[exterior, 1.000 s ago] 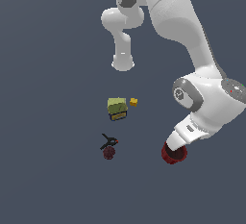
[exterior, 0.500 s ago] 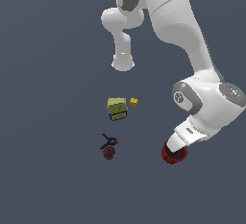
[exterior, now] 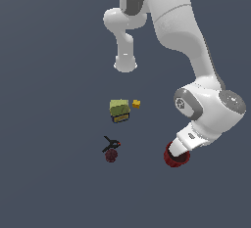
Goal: Pick up a designated object from a clutter of objects.
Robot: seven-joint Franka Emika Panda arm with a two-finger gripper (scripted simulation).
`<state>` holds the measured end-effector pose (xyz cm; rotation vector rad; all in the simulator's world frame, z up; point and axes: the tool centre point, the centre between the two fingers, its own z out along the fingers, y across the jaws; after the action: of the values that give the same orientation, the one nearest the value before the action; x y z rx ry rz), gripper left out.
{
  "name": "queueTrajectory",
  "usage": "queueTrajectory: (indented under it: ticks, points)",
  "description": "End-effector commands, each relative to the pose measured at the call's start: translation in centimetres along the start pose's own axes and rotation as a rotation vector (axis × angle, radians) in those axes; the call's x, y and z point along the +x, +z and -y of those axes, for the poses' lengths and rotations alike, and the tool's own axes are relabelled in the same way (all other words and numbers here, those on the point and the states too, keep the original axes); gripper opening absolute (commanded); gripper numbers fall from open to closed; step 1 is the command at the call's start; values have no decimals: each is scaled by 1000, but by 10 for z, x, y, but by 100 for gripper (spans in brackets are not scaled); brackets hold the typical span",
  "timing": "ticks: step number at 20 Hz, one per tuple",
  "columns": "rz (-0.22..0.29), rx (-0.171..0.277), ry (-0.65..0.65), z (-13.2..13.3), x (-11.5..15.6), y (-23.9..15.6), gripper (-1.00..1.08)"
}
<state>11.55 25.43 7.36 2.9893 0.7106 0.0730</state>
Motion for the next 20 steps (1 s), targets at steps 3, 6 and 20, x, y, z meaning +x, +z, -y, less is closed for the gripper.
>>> queueTrajectory:
  ticks: [3, 6, 20]
  points:
    - [1, -2, 4, -3, -1, 1, -100]
    - [1, -2, 4, -3, -1, 1, -100]
    - [1, -2, 2, -5, -17, -33, -100]
